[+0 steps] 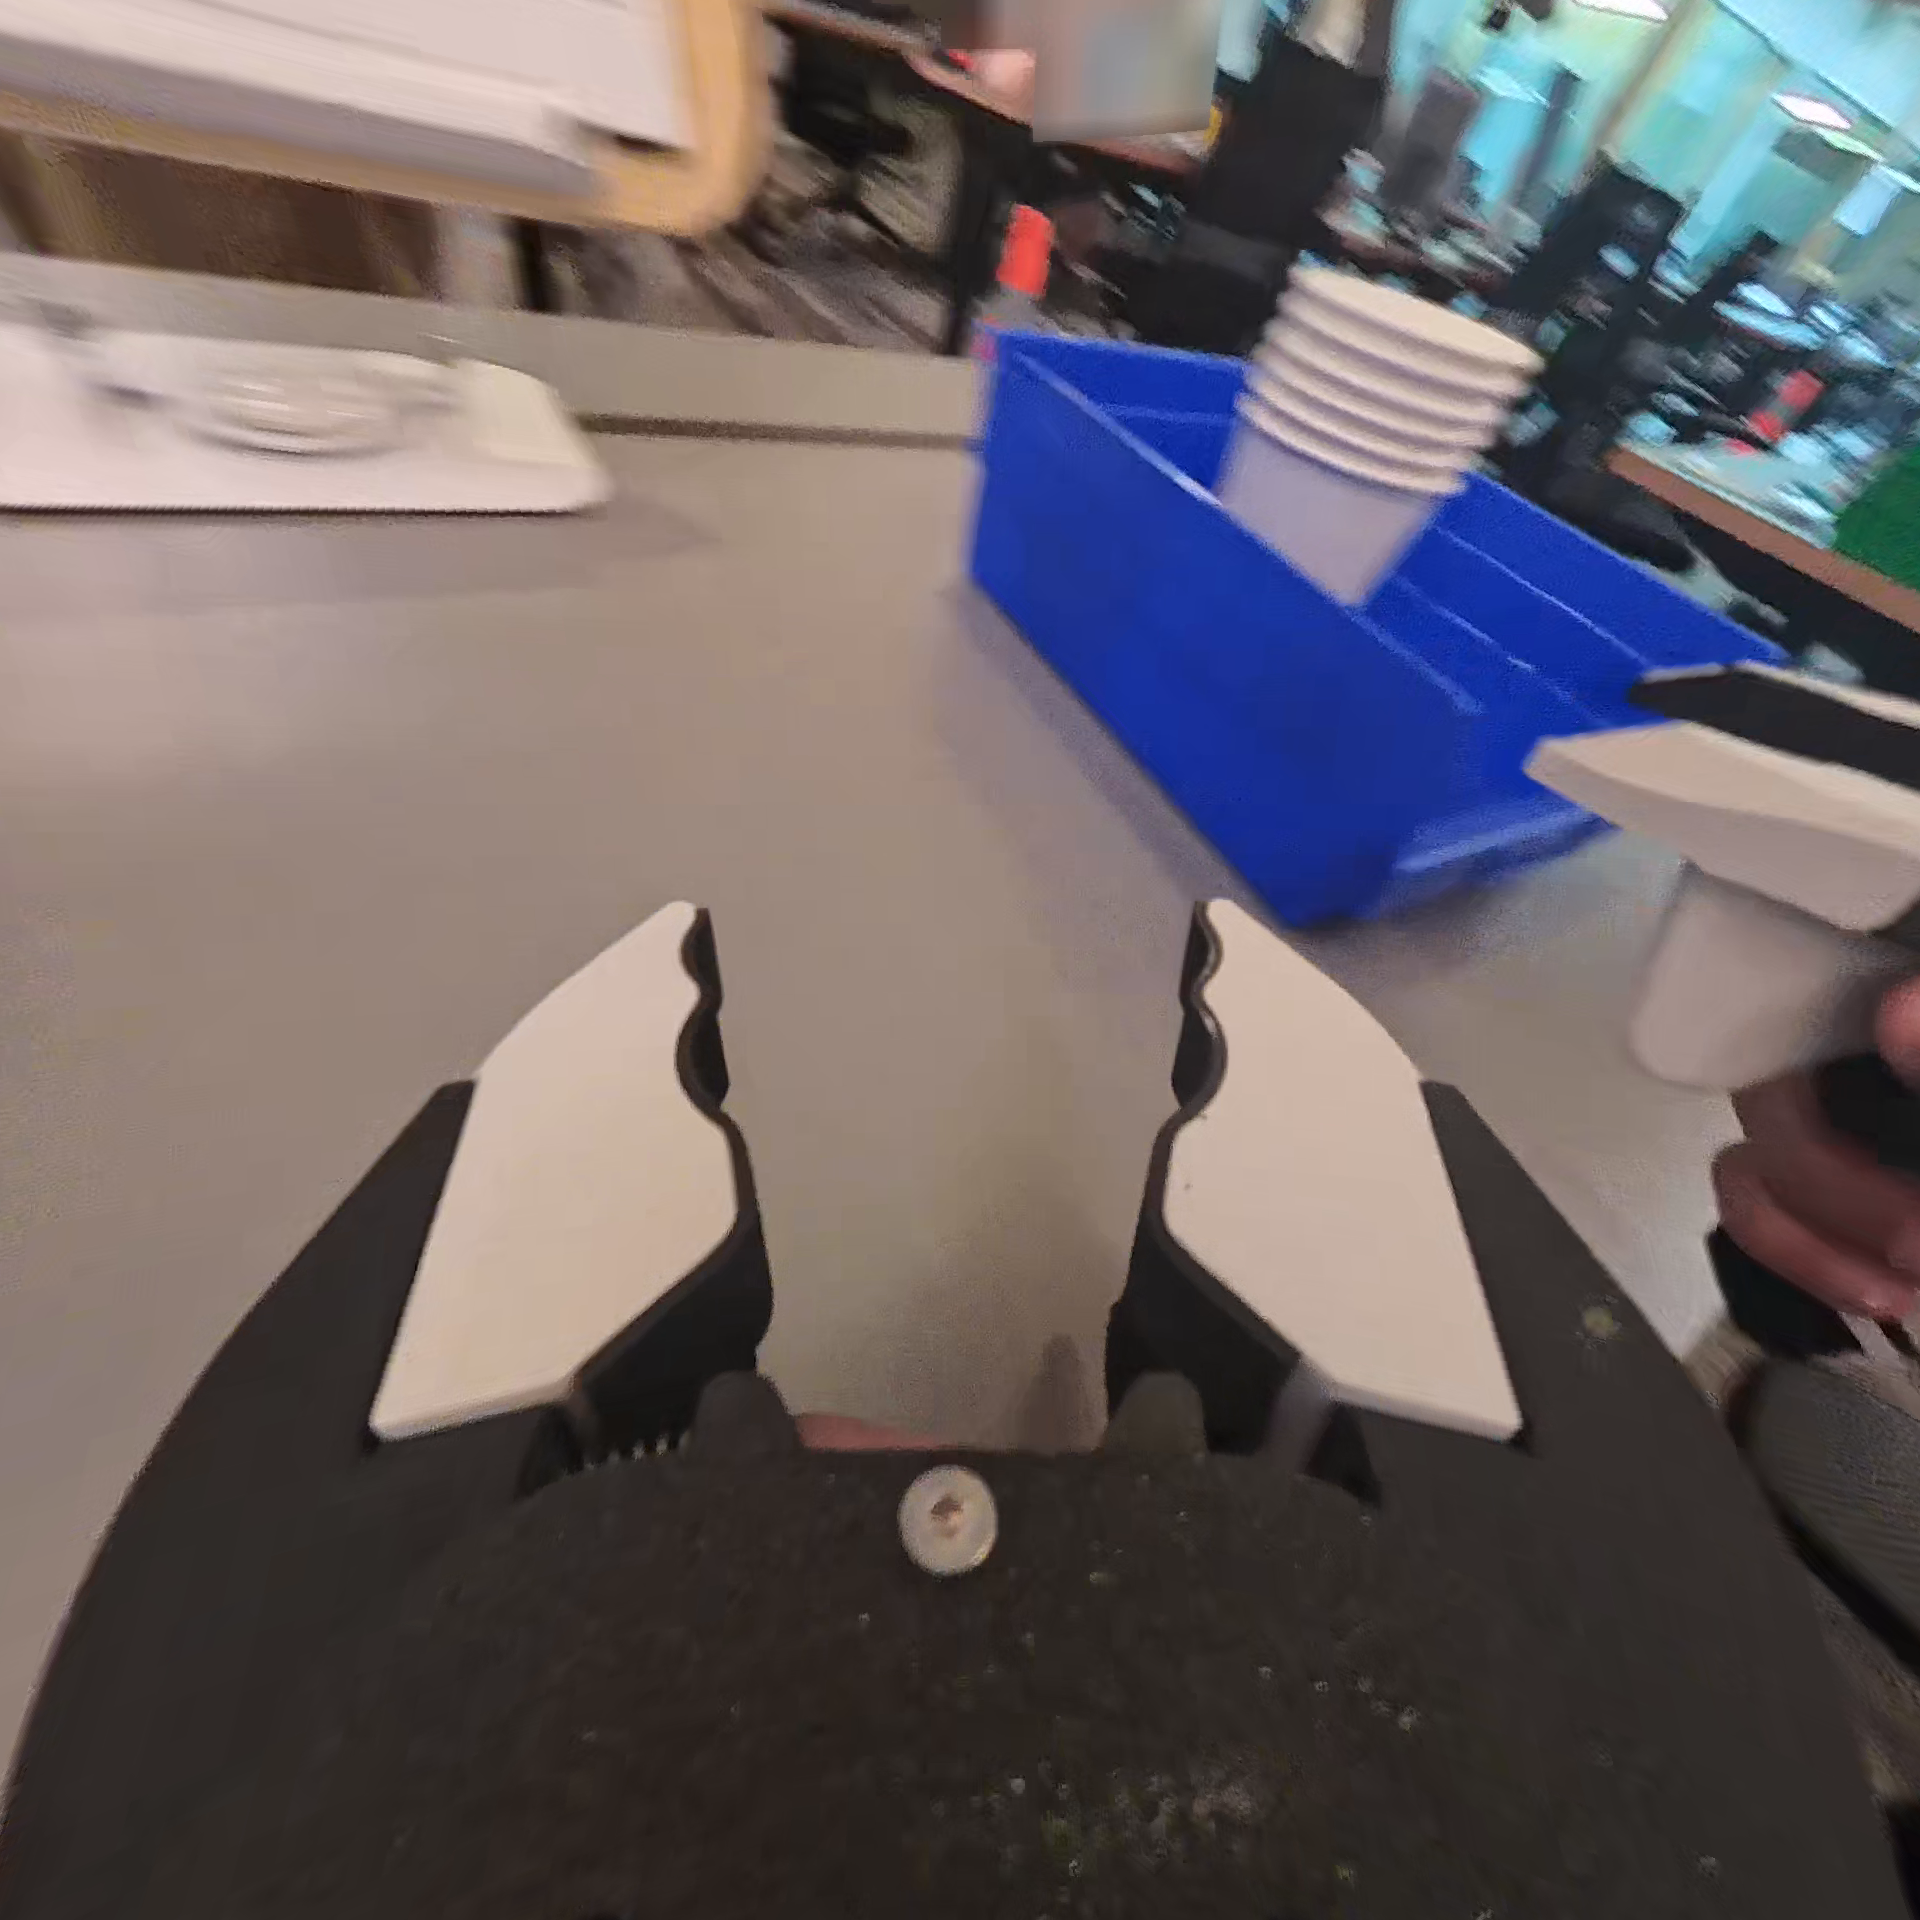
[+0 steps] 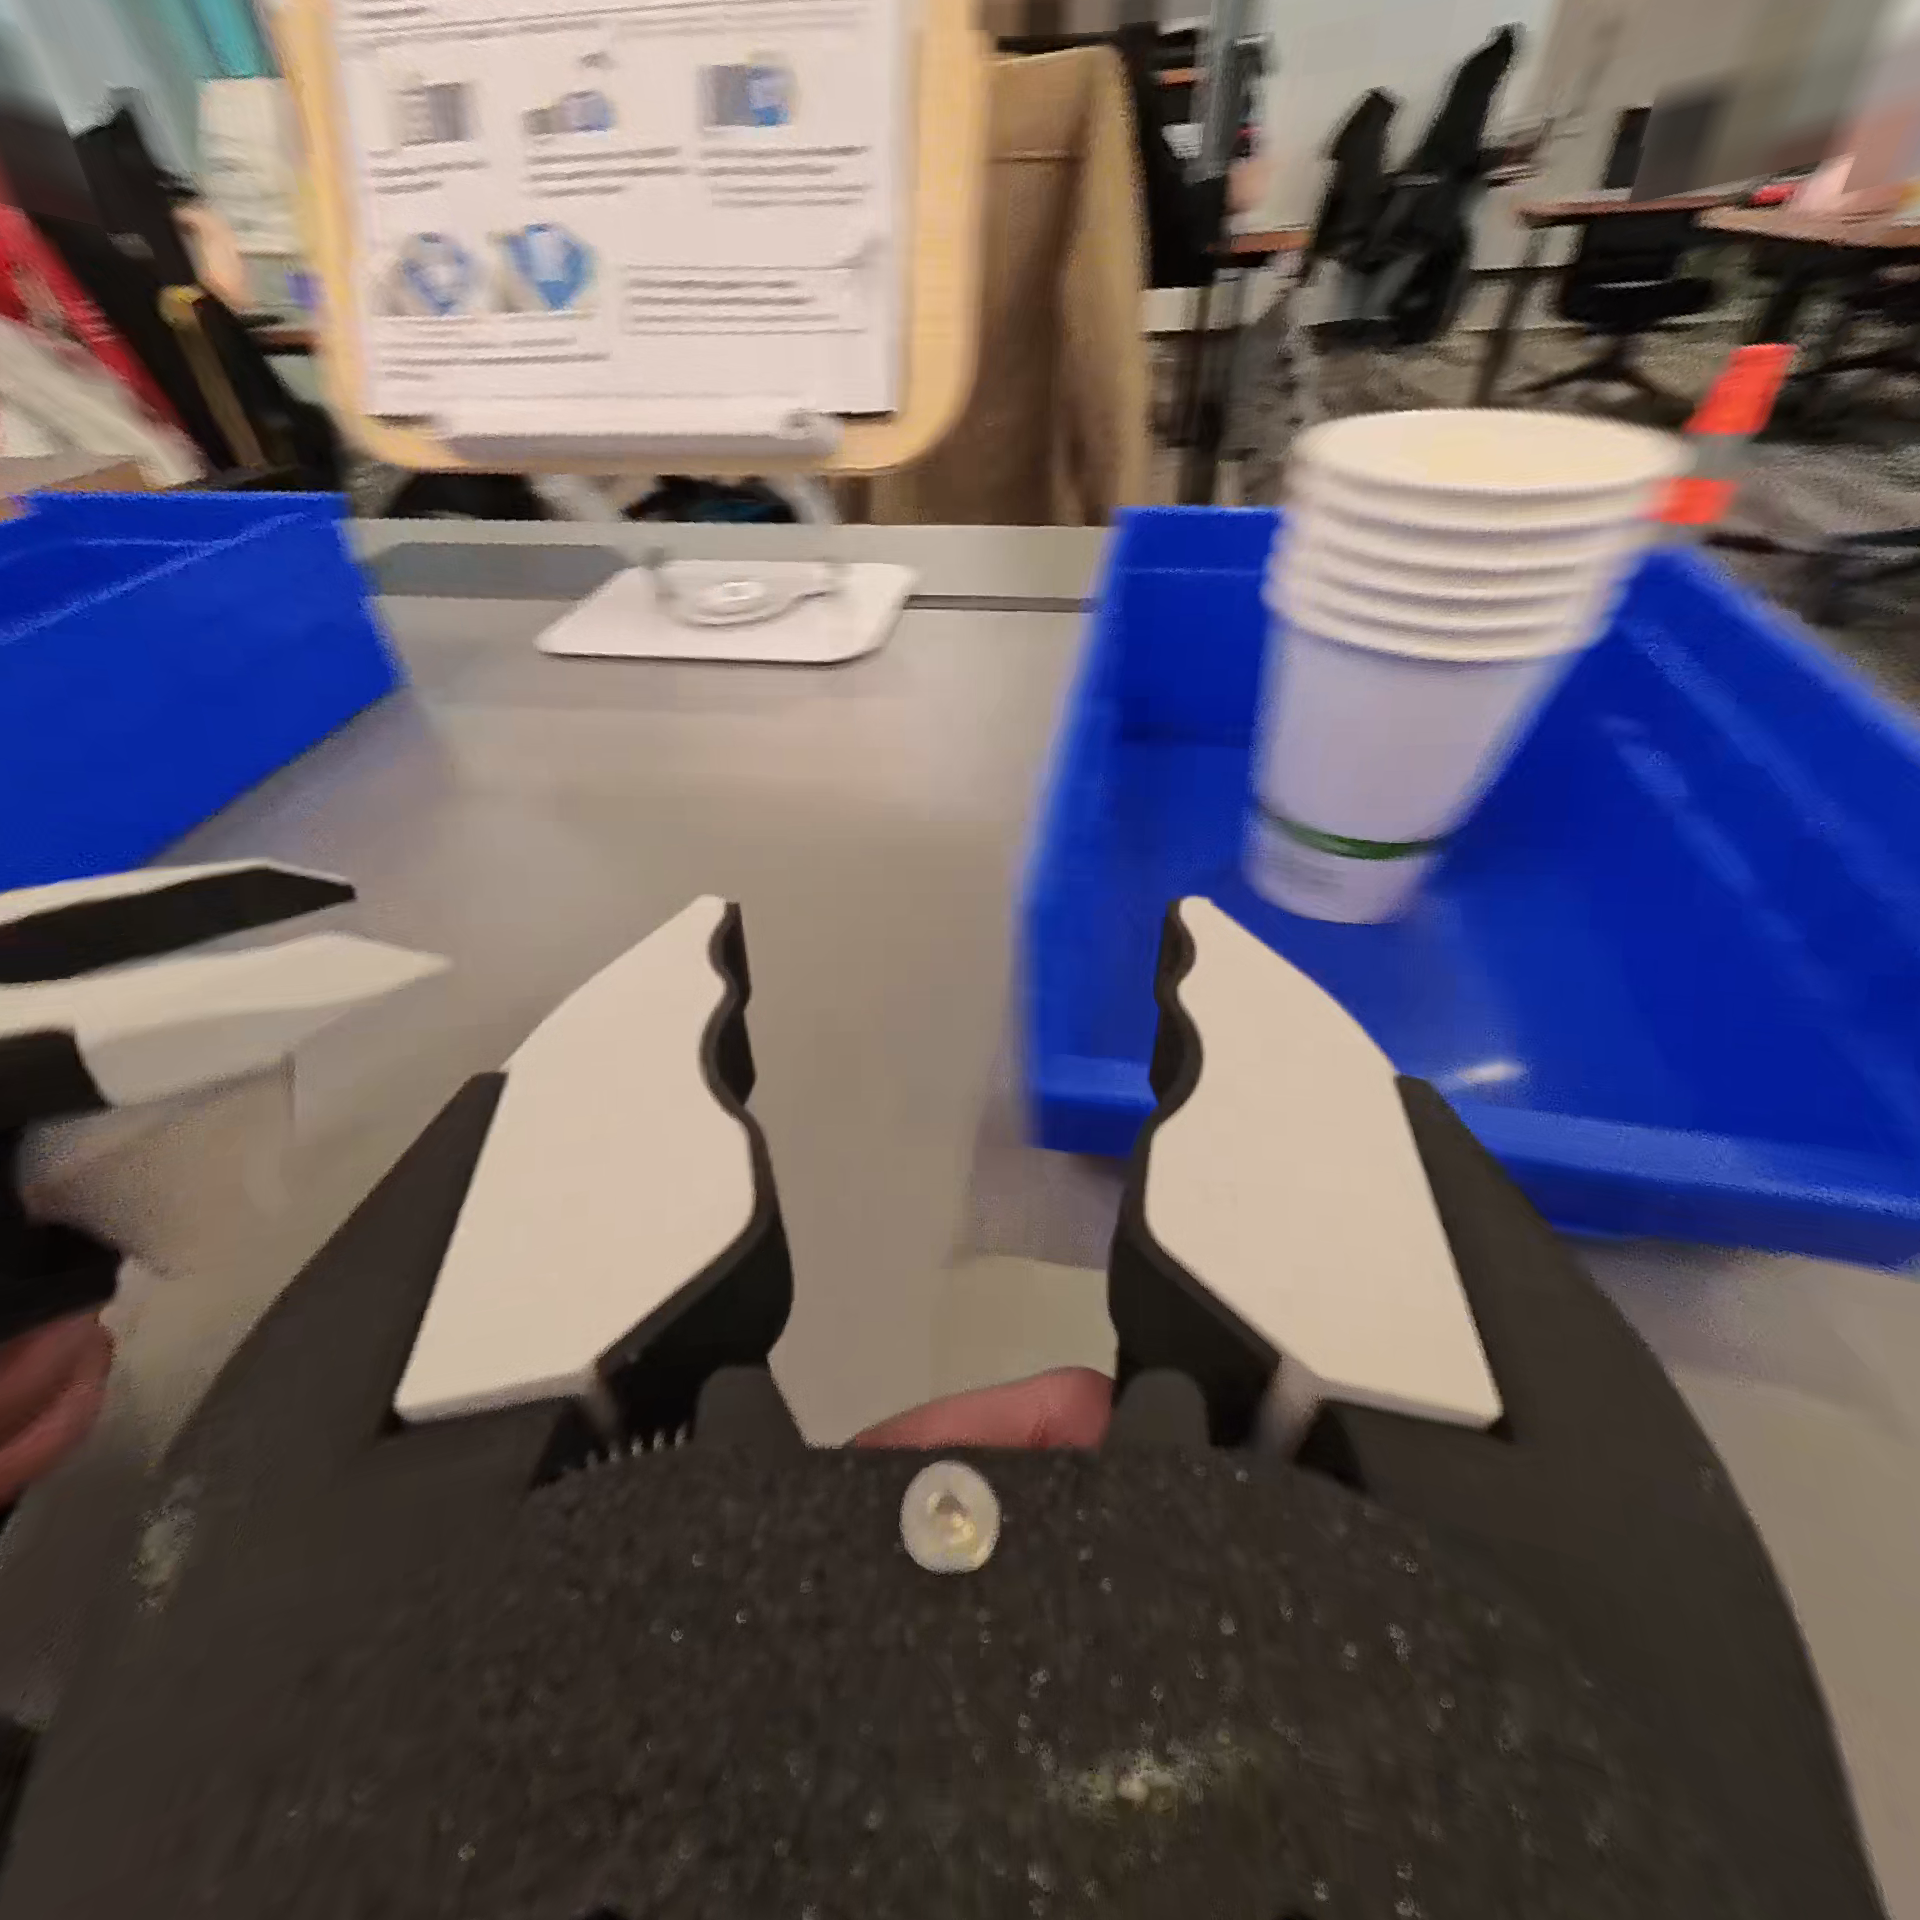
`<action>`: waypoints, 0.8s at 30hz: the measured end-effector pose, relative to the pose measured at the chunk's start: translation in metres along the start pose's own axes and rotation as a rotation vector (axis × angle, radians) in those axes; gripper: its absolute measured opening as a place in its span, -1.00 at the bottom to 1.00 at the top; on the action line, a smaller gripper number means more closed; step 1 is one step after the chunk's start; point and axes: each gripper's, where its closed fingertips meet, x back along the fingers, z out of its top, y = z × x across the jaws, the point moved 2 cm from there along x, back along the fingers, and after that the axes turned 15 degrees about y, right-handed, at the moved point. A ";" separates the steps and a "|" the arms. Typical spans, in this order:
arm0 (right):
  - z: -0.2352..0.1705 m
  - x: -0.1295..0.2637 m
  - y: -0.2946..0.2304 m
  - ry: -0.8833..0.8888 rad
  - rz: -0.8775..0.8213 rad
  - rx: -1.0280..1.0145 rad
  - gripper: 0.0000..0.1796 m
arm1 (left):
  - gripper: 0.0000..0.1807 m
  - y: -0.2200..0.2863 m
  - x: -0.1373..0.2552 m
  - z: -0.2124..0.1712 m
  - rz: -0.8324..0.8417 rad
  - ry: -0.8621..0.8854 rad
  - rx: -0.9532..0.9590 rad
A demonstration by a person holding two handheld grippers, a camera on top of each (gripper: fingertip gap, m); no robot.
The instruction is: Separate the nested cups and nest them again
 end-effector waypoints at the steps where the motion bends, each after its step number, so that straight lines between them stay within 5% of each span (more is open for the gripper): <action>1: 0.003 0.008 0.028 -0.004 -0.065 0.015 -0.17 | -0.07 0.029 -0.016 -0.007 -0.060 -0.031 -0.006; 8: -0.017 0.043 0.189 -0.147 -0.365 0.040 -0.21 | -0.12 0.145 -0.109 -0.039 -0.136 -0.098 -0.052; 13: -0.037 0.013 0.214 -0.208 -0.312 0.007 -0.21 | -0.25 0.130 -0.142 -0.057 -0.004 -0.178 0.028; 16: -0.044 -0.006 0.218 -0.211 -0.306 0.012 -0.21 | -0.14 0.111 -0.147 -0.059 0.035 -0.192 0.033; 18: -0.050 -0.019 0.212 -0.211 -0.284 -0.029 -0.22 | -0.33 0.103 -0.148 -0.056 0.048 -0.189 0.031; 20: -0.054 -0.029 0.203 -0.204 -0.268 -0.074 -0.27 | -0.79 0.101 -0.148 -0.054 0.044 -0.198 0.037; 24: -0.046 -0.035 0.192 -0.105 -0.315 -0.132 -0.62 | -0.85 0.097 -0.151 -0.053 0.072 -0.227 0.001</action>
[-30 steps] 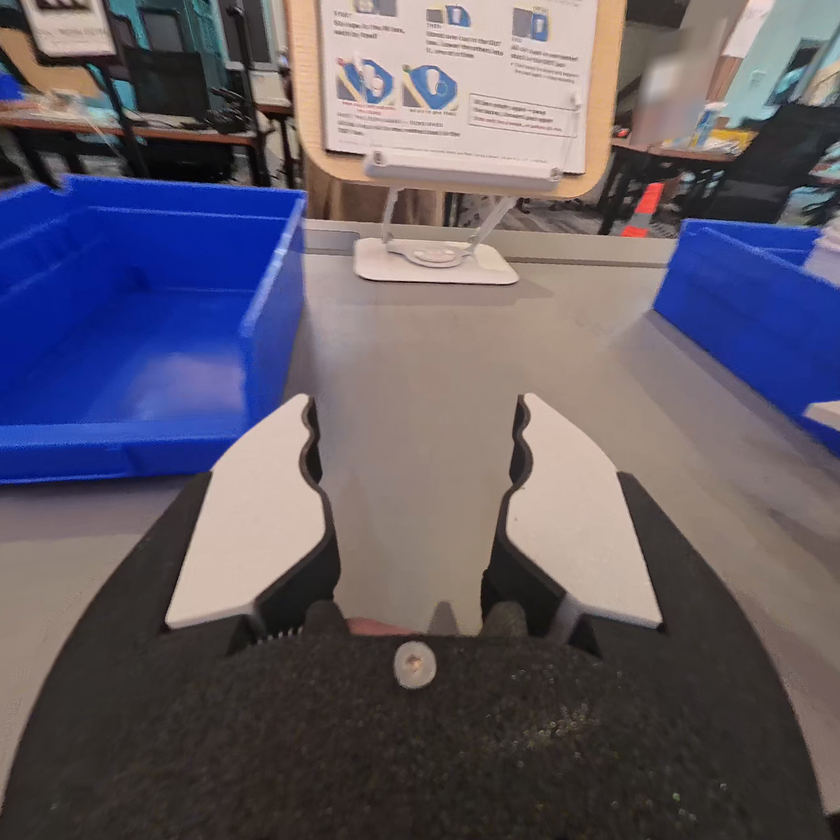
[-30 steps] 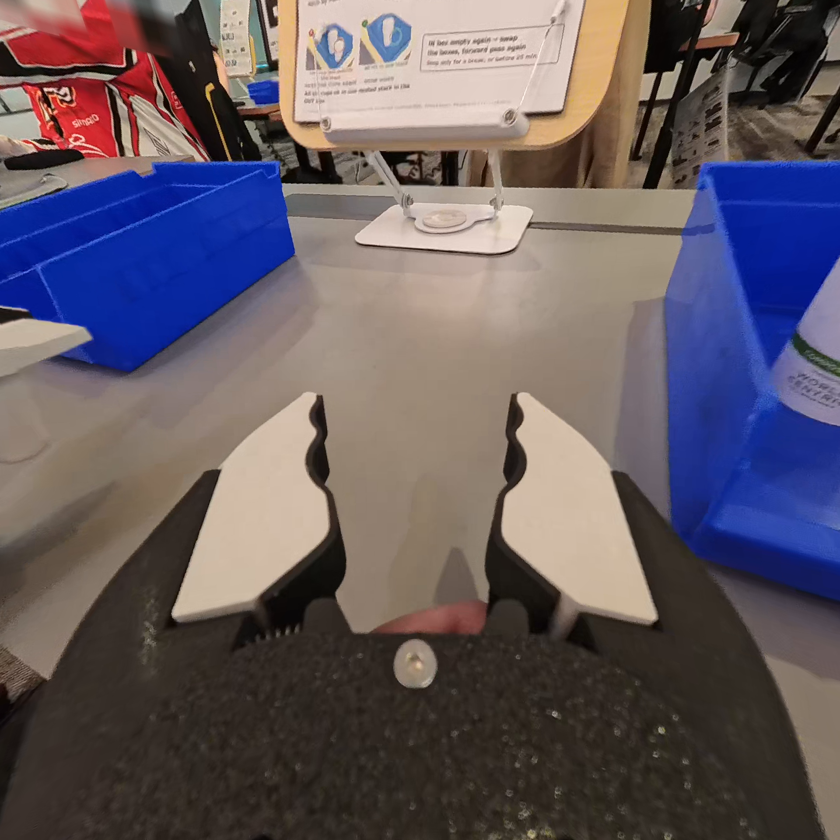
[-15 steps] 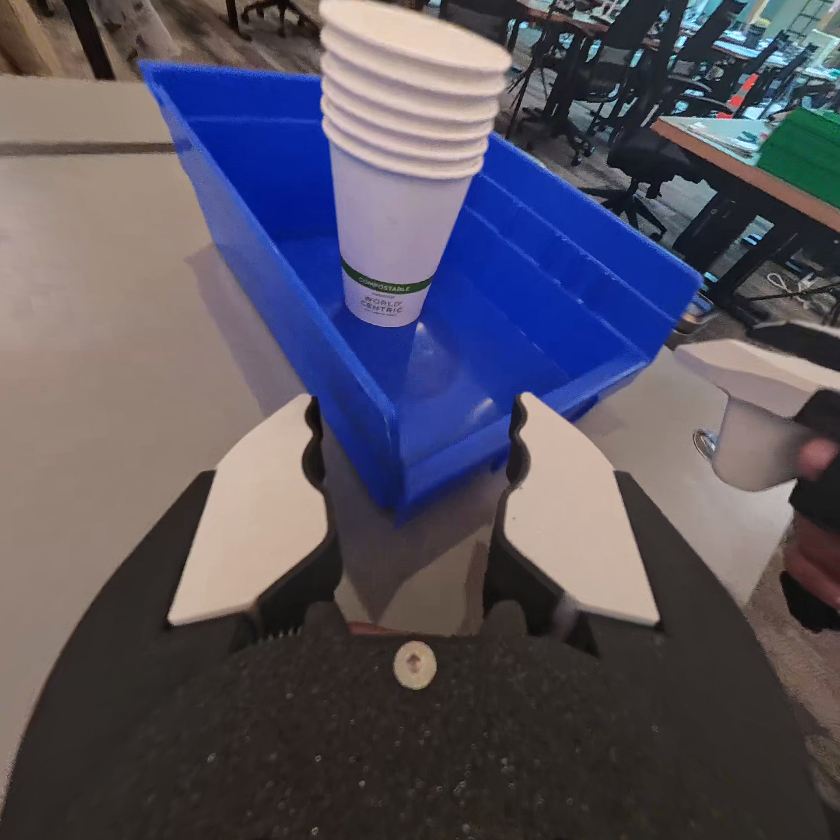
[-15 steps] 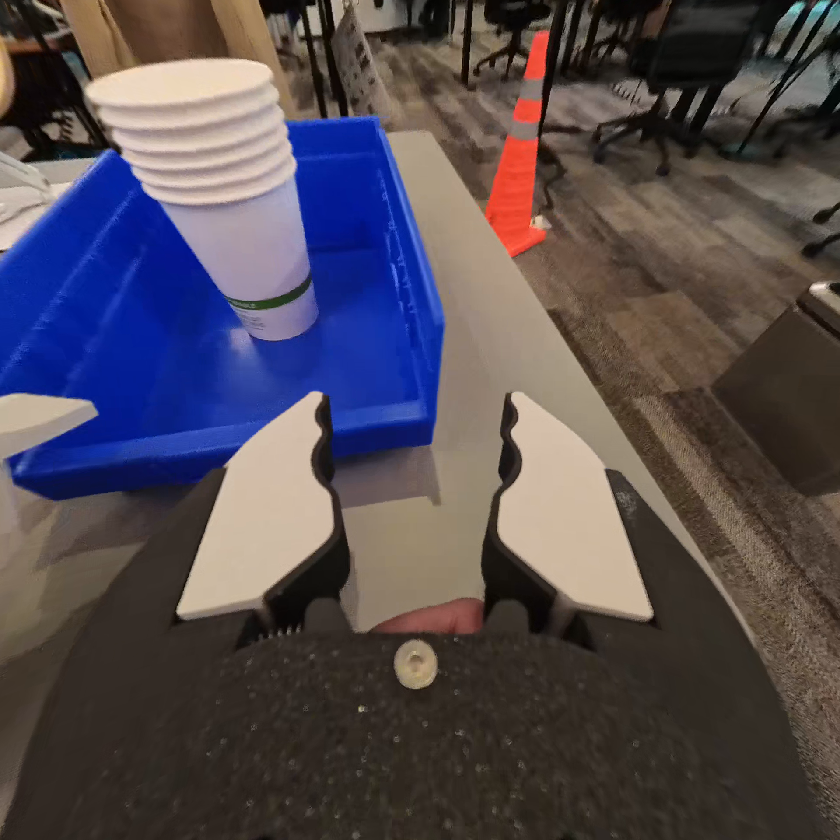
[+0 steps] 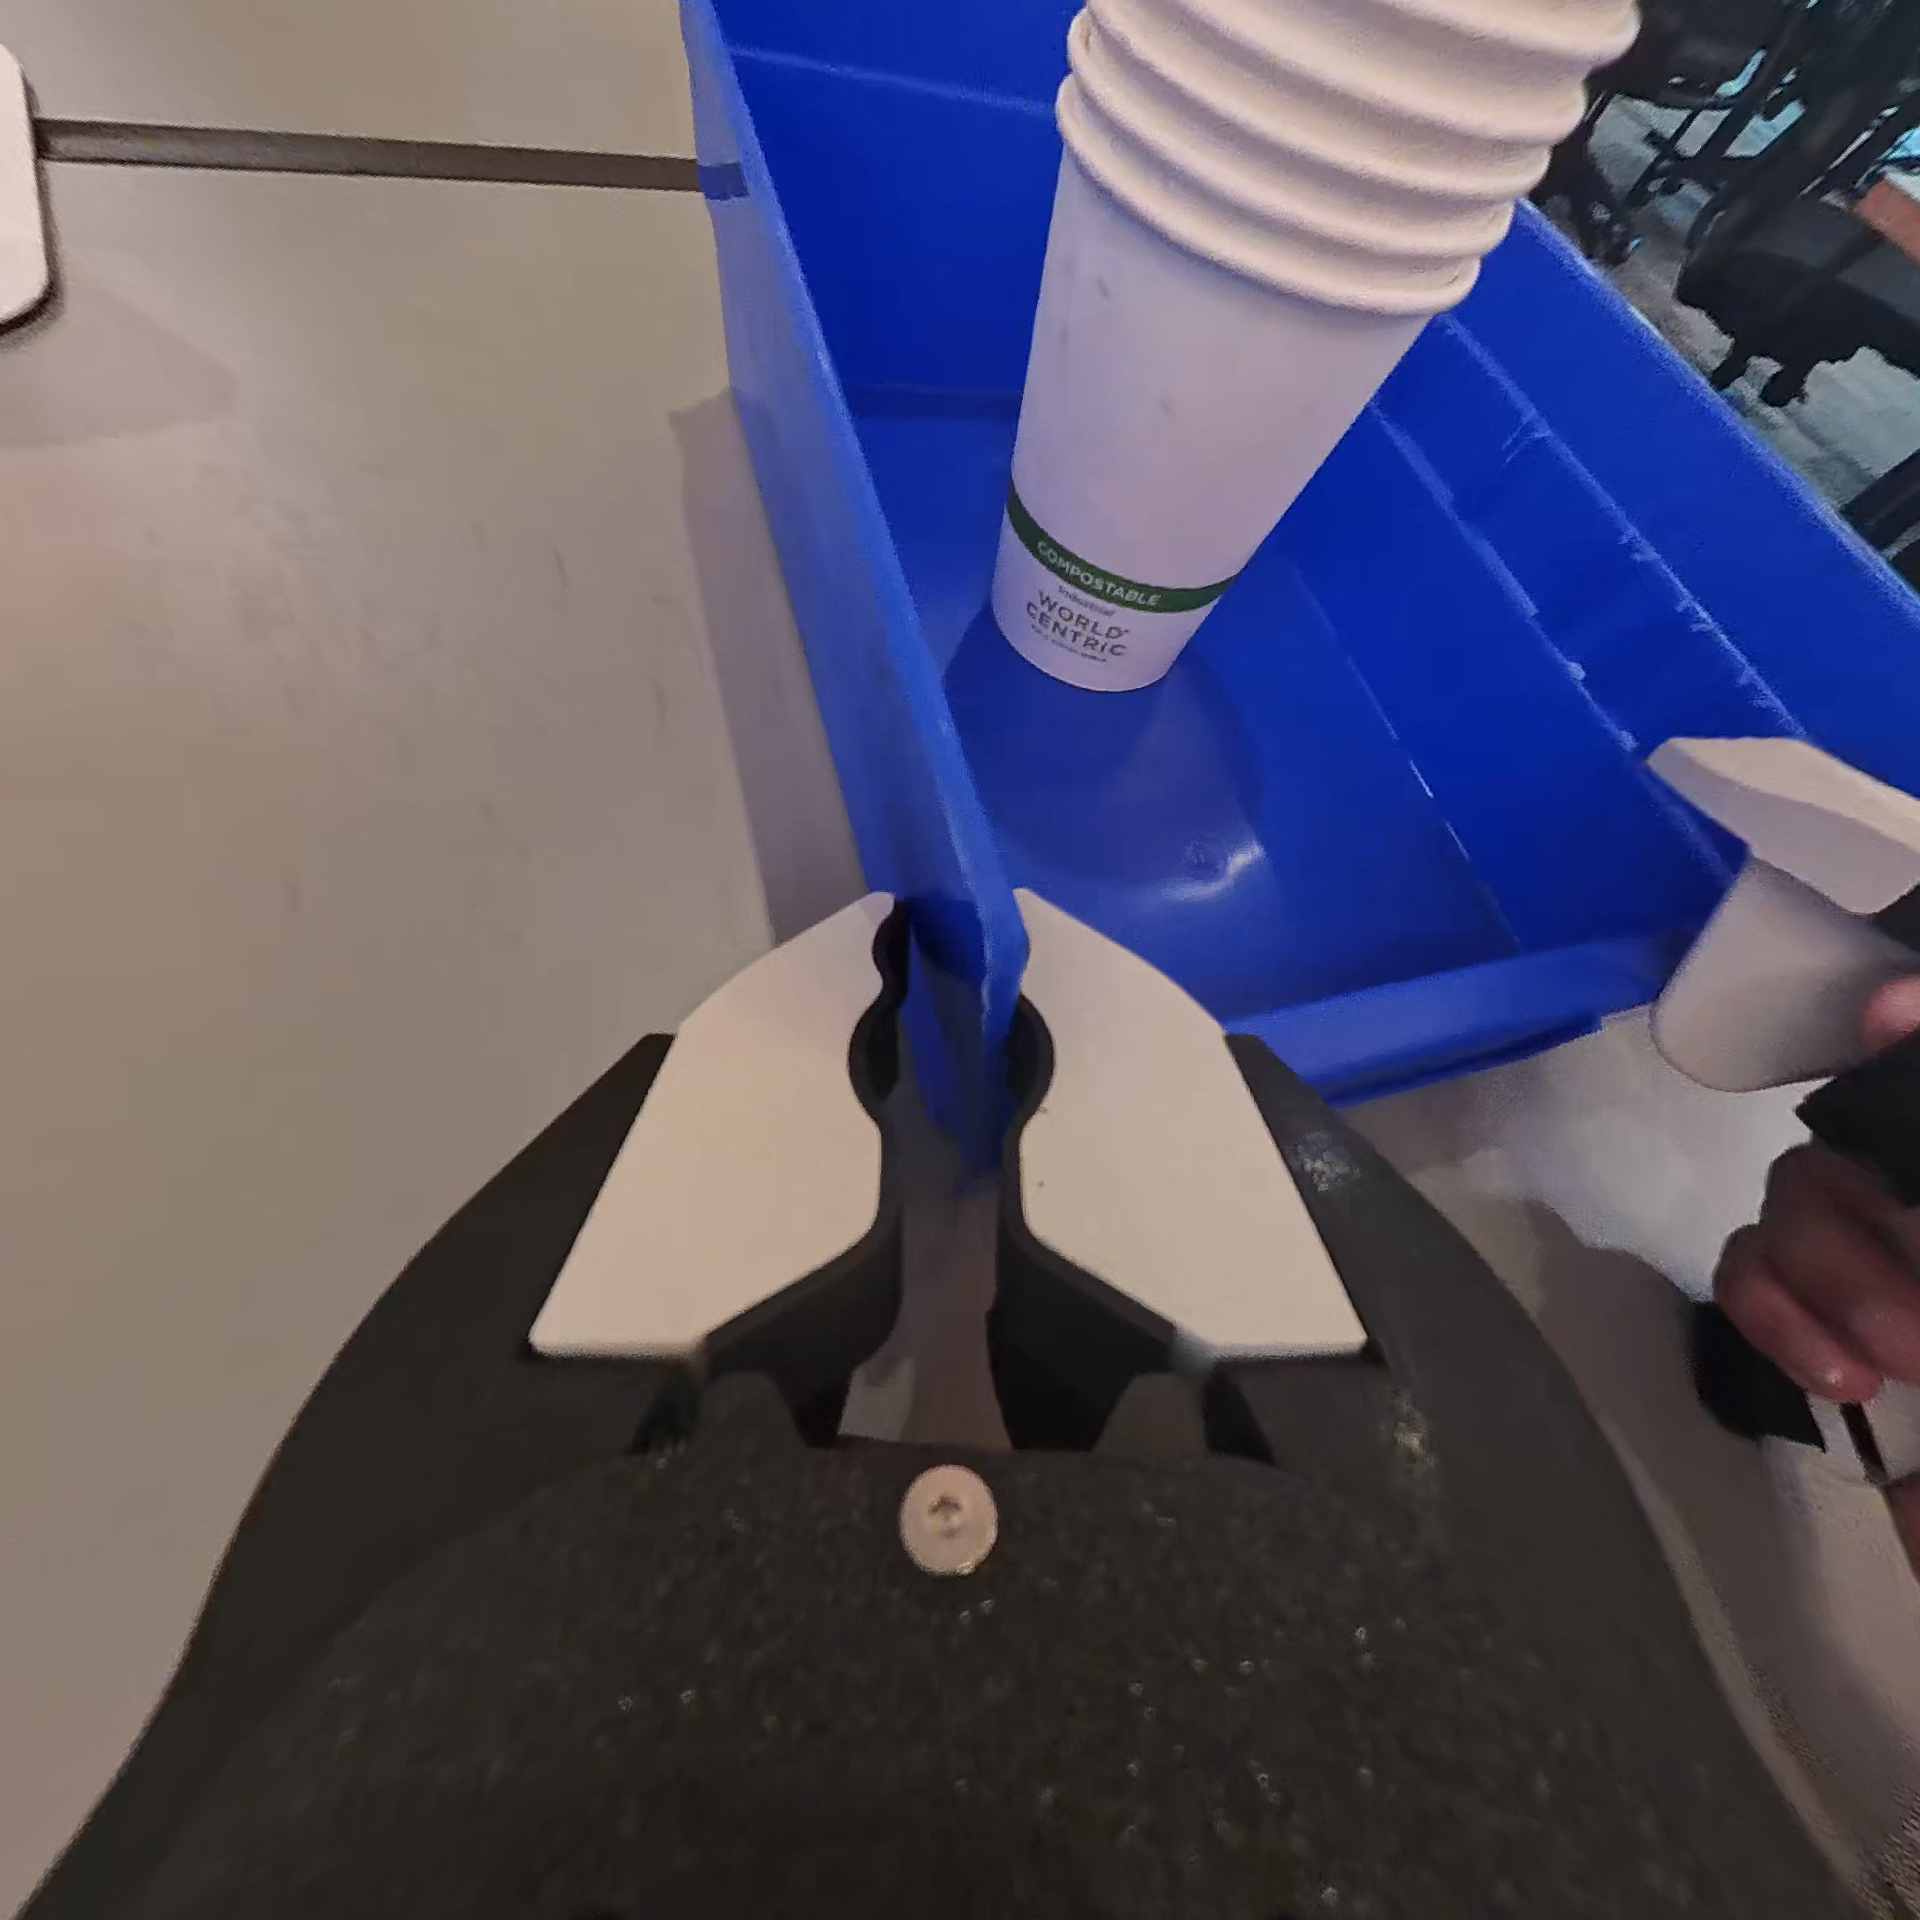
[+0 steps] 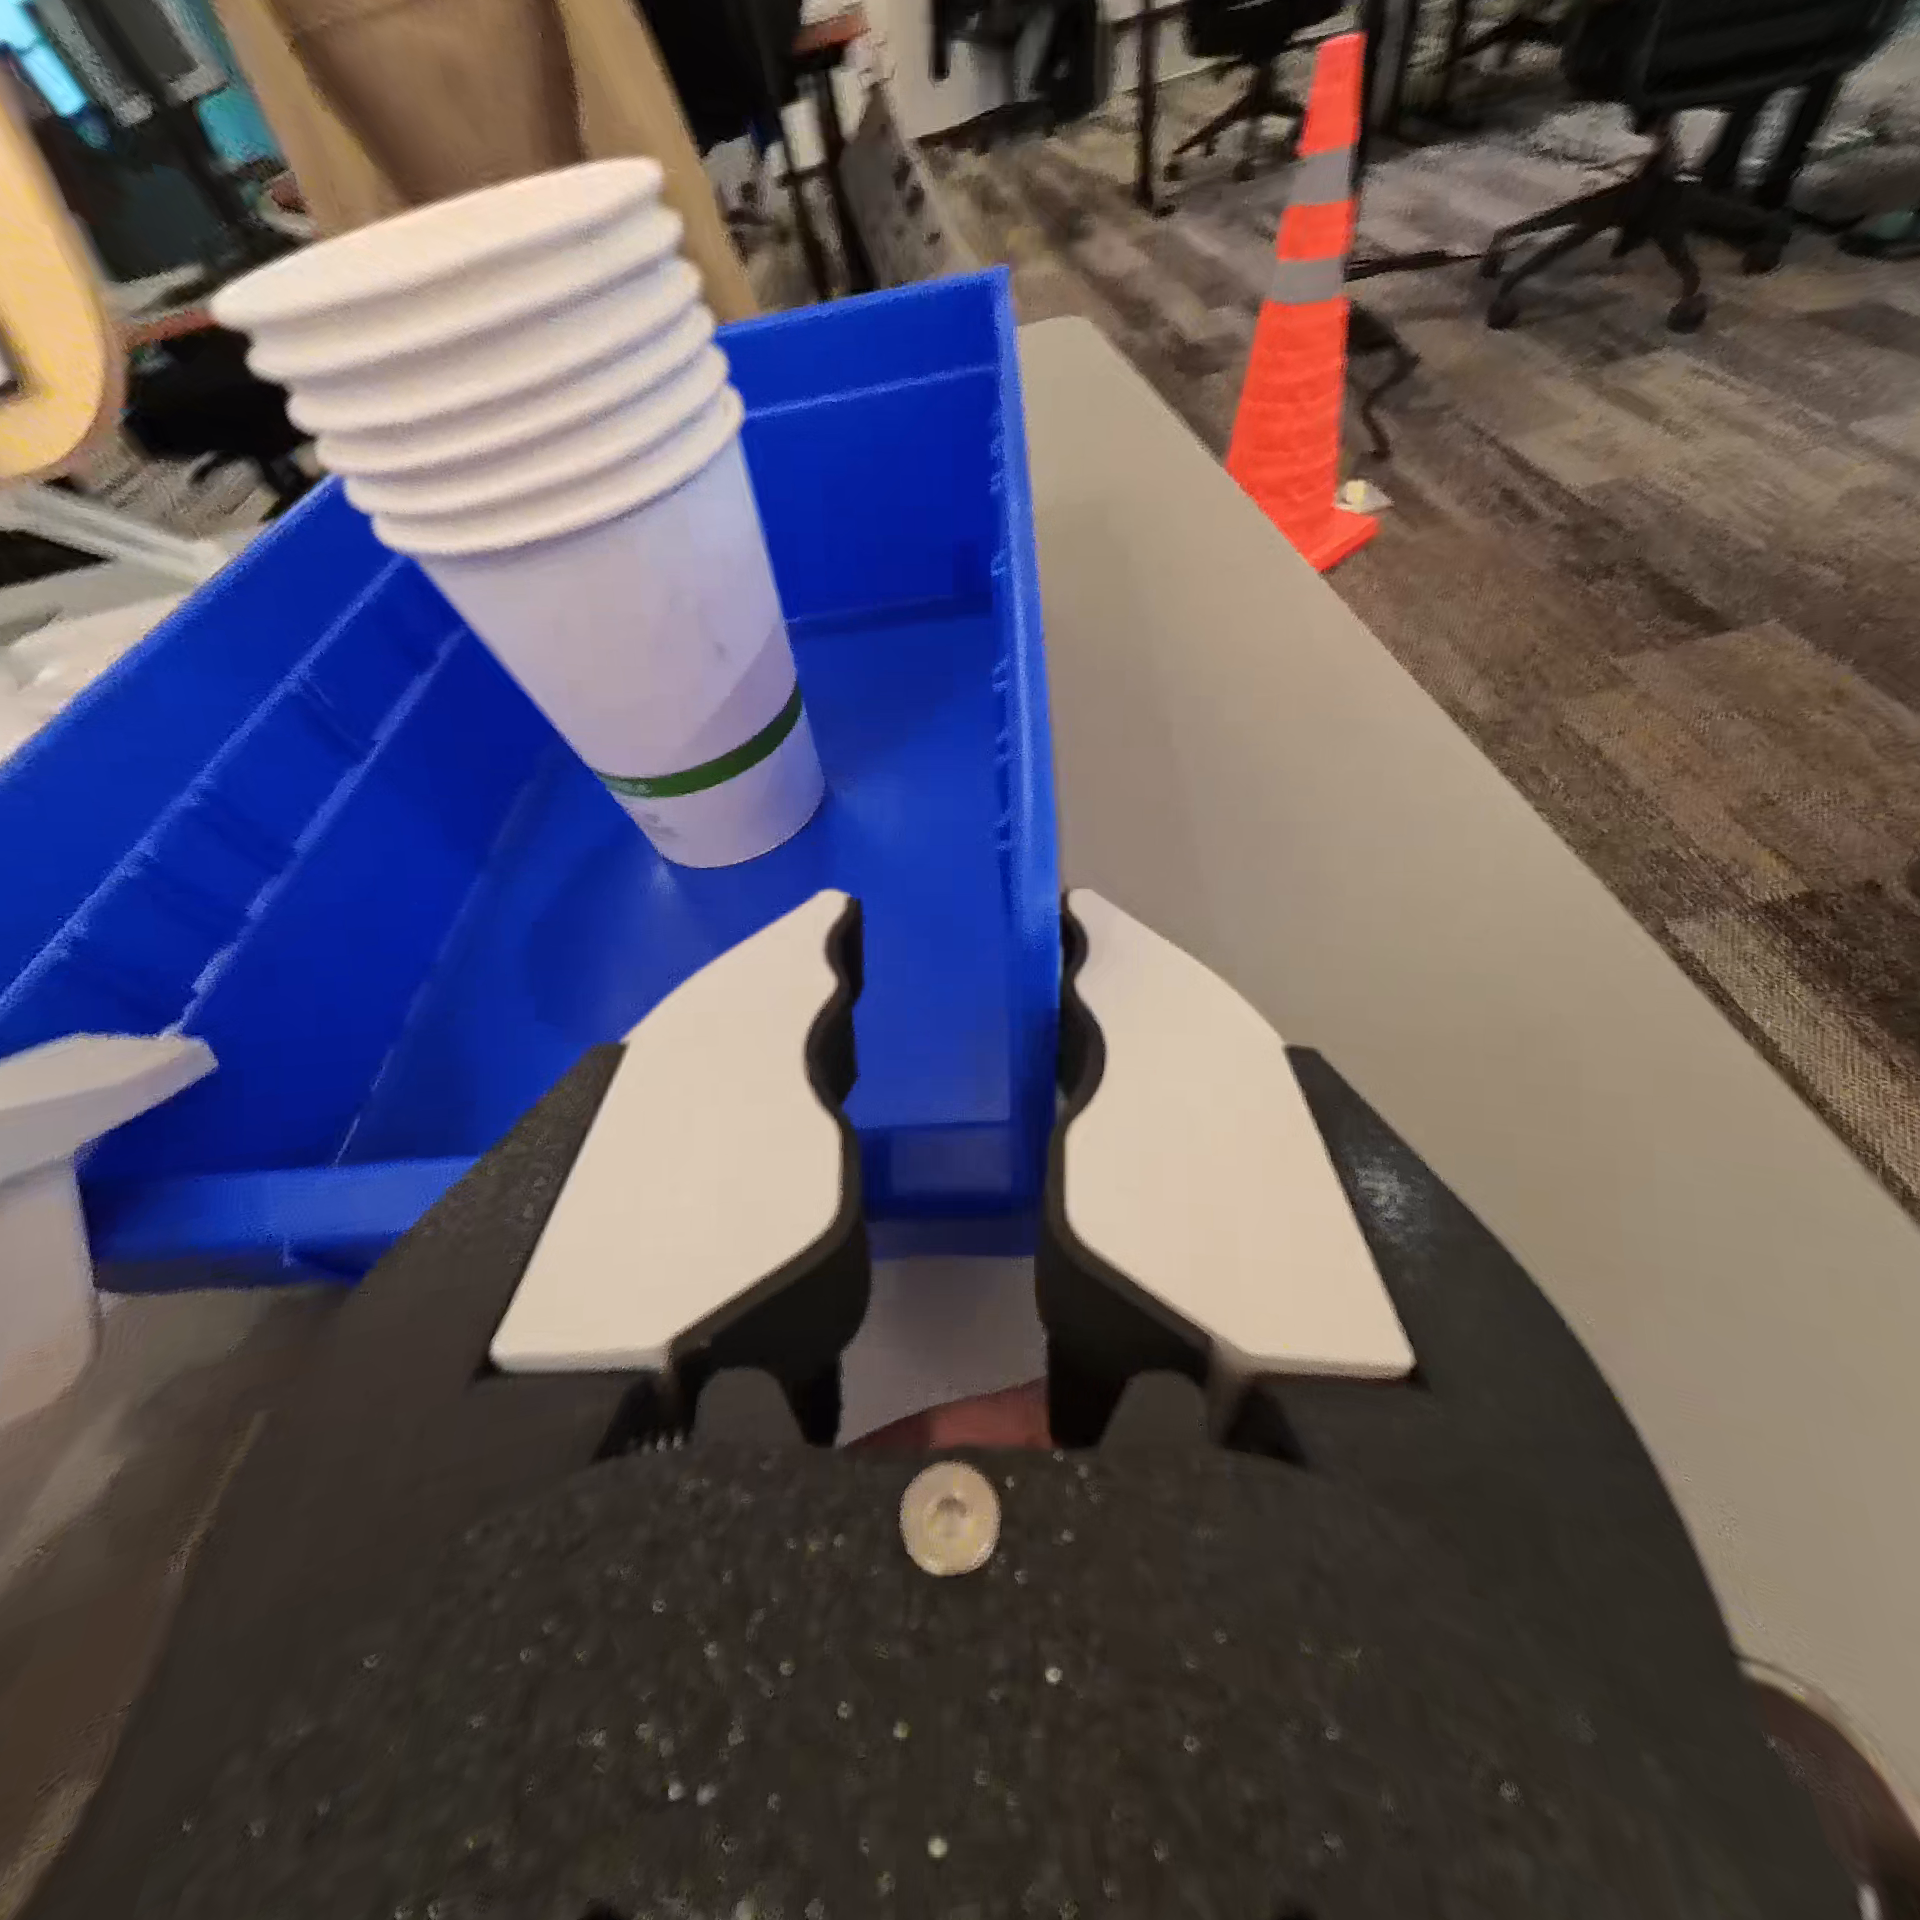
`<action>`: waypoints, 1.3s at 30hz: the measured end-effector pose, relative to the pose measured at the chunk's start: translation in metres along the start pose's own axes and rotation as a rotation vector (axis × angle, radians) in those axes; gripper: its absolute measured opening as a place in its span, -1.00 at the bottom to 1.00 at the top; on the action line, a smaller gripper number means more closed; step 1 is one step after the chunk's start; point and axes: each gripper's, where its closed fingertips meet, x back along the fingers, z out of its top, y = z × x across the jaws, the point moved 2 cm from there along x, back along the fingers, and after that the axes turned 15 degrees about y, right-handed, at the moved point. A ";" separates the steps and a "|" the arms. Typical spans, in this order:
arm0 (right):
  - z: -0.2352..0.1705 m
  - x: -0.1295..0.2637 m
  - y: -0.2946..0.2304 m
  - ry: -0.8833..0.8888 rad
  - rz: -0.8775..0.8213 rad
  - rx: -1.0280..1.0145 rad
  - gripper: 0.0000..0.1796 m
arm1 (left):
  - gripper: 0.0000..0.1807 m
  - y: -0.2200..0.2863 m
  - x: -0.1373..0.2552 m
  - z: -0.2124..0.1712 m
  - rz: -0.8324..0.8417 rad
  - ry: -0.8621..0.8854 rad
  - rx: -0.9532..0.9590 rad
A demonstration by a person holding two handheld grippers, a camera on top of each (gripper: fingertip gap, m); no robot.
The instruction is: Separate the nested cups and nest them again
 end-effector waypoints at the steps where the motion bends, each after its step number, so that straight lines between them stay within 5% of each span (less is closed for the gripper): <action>1: 0.000 0.001 -0.001 0.001 -0.022 -0.019 -0.62 | -0.86 -0.001 0.000 0.000 0.010 -0.002 -0.008; 5: -0.002 0.011 -0.010 -0.002 -0.068 -0.061 -0.96 | -0.93 -0.018 0.007 0.005 0.074 0.024 -0.054; 12: -0.001 0.039 -0.073 0.058 -0.059 0.011 -0.97 | -0.98 -0.064 0.052 0.016 0.160 0.089 -0.124; 24: -0.025 0.046 -0.262 -0.003 0.287 0.050 -0.97 | -0.98 -0.212 0.183 0.027 0.456 0.114 -0.122; 35: -0.057 0.051 -0.309 -0.083 0.392 0.122 -0.95 | -0.97 -0.264 0.211 0.008 0.479 0.076 -0.114; 37: -0.057 0.051 -0.309 -0.088 0.408 0.123 -0.95 | -0.88 -0.262 0.211 0.004 0.447 0.066 -0.117; 39: -0.057 0.056 -0.309 -0.102 0.452 0.117 -0.66 | -0.46 -0.259 0.217 -0.003 0.419 0.050 -0.094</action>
